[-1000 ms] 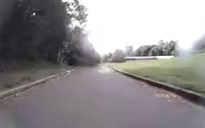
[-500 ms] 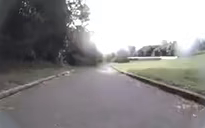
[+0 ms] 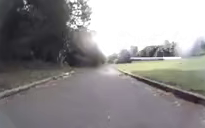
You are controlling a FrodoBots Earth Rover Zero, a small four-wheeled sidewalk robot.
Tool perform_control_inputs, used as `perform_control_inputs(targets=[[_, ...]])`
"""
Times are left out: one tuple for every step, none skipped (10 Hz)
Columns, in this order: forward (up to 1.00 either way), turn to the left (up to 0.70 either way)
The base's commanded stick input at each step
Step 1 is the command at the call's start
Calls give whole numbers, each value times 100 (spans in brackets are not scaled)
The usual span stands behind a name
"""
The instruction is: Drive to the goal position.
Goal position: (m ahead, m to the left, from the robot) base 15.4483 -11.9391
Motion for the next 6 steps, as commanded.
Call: perform_control_inputs(targets=[[100,0],[100,0],[100,0],[100,0],[100,0],[95,0]])
